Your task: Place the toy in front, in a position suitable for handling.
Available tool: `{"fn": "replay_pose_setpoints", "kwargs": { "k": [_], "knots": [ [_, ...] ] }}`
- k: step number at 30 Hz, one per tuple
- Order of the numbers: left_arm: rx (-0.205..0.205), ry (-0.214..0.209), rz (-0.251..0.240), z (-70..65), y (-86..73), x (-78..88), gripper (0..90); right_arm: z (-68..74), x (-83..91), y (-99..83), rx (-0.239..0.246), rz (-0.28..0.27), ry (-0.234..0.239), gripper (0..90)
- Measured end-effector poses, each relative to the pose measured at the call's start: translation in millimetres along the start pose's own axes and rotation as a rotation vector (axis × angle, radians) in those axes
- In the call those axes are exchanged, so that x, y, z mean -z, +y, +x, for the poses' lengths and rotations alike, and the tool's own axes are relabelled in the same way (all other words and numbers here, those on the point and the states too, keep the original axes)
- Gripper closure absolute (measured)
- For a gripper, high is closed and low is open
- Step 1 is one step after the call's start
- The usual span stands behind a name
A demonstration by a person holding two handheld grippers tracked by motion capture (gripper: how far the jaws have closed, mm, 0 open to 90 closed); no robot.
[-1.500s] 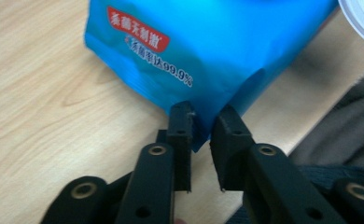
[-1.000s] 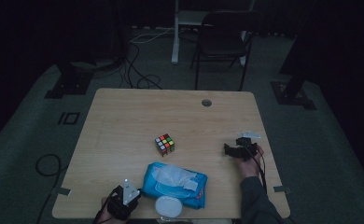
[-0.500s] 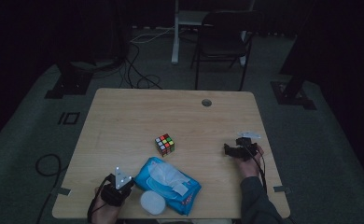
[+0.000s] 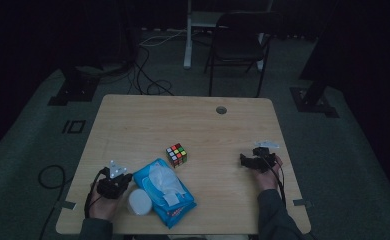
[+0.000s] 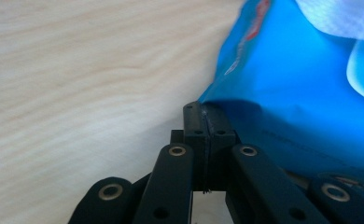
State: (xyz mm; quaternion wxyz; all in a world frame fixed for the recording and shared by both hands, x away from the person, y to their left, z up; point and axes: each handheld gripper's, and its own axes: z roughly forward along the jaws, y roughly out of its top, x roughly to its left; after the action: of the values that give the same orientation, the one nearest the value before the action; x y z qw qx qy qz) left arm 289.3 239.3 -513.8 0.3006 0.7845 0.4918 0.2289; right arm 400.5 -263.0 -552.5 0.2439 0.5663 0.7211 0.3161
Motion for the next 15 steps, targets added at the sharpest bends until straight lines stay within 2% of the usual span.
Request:
{"fn": "replay_pose_setpoints", "kwargs": {
  "k": [1, 3, 7, 11, 15],
  "knots": [
    [0.014, 0.016, 0.002, 6.5, 1.5, -0.9, 90.0, 0.0, 0.0, 0.0, 0.000, 0.000, 0.000, 13.2],
    [0.056, 0.015, -0.005, 20.0, 4.7, -1.7, 90.0, 0.0, 0.0, 0.0, 0.000, 0.000, 0.000, 13.2],
    [0.061, 0.023, -0.014, 30.1, 12.2, -0.1, 90.0, 0.0, 0.0, 0.0, 0.000, 0.000, 0.000, 13.2],
    [0.039, 0.005, -0.049, 22.9, 18.9, 8.9, 85.6, 0.0, 0.0, 0.0, 0.000, 0.000, 0.000, 13.2],
    [-0.001, -0.038, -0.113, 0.6, 28.3, 28.4, 78.3, 0.0, 0.0, 0.0, 0.000, 0.000, 0.000, 13.2]
  ]
}}
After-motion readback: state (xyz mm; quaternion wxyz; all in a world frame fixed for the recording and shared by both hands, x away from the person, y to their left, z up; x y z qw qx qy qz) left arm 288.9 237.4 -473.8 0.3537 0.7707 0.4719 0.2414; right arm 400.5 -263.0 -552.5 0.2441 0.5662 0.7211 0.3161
